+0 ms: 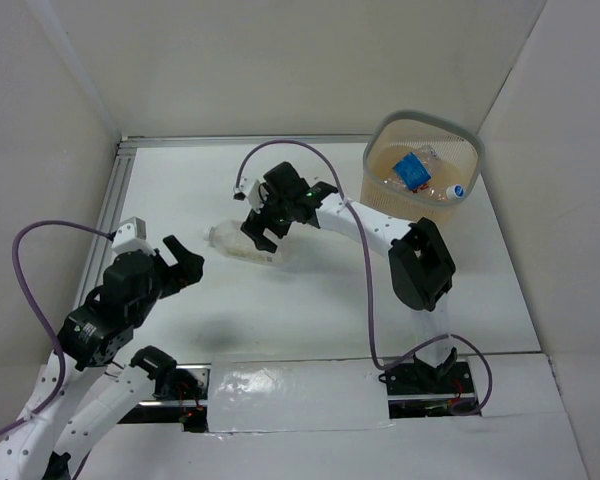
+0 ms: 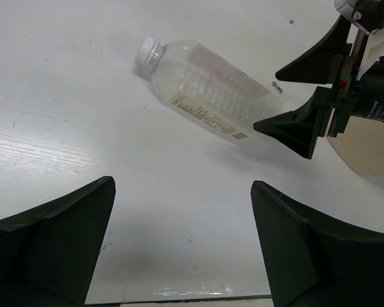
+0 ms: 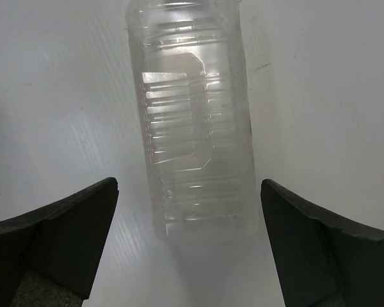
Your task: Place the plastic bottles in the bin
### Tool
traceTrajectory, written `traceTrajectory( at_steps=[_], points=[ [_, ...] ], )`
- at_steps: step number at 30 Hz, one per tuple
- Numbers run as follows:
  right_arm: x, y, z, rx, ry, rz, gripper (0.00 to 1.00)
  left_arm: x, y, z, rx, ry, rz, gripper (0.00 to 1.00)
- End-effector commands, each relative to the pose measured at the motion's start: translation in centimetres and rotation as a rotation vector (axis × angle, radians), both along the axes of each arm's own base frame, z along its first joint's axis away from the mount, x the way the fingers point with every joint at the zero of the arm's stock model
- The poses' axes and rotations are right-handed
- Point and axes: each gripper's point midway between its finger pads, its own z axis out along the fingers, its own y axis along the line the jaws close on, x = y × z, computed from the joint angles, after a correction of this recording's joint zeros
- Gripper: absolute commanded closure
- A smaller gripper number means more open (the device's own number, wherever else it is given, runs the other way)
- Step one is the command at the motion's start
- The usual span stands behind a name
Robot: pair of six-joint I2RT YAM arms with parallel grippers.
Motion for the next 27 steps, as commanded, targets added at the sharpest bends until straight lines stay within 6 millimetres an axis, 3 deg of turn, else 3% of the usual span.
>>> traceTrajectory(
  at_steps=[1, 4, 9, 27],
  points=[
    [0.5, 1.5, 1.5, 0.015, -0.054, 0.033, 0.01, -0.8, 0.8, -0.8, -0.016, 0.022, 0.045, 0.00],
    [0.8, 1.7, 0.0, -0.013, -0.036, 0.042, 0.01, -0.9, 0.9, -1.0, -0.019, 0.032, 0.050, 0.00],
    [0.6, 1.8, -0.8, -0.035, -0.027, 0.081, 0.01, -1.1, 0.8, -1.2, -0.019, 0.043, 0.042, 0.00],
    [0.5, -0.7, -6.7, -0.151, 0.020, 0.084, 0.02, -0.5, -0.5, -1.5, -0.051, 0.050, 0.004, 0.00]
  ],
)
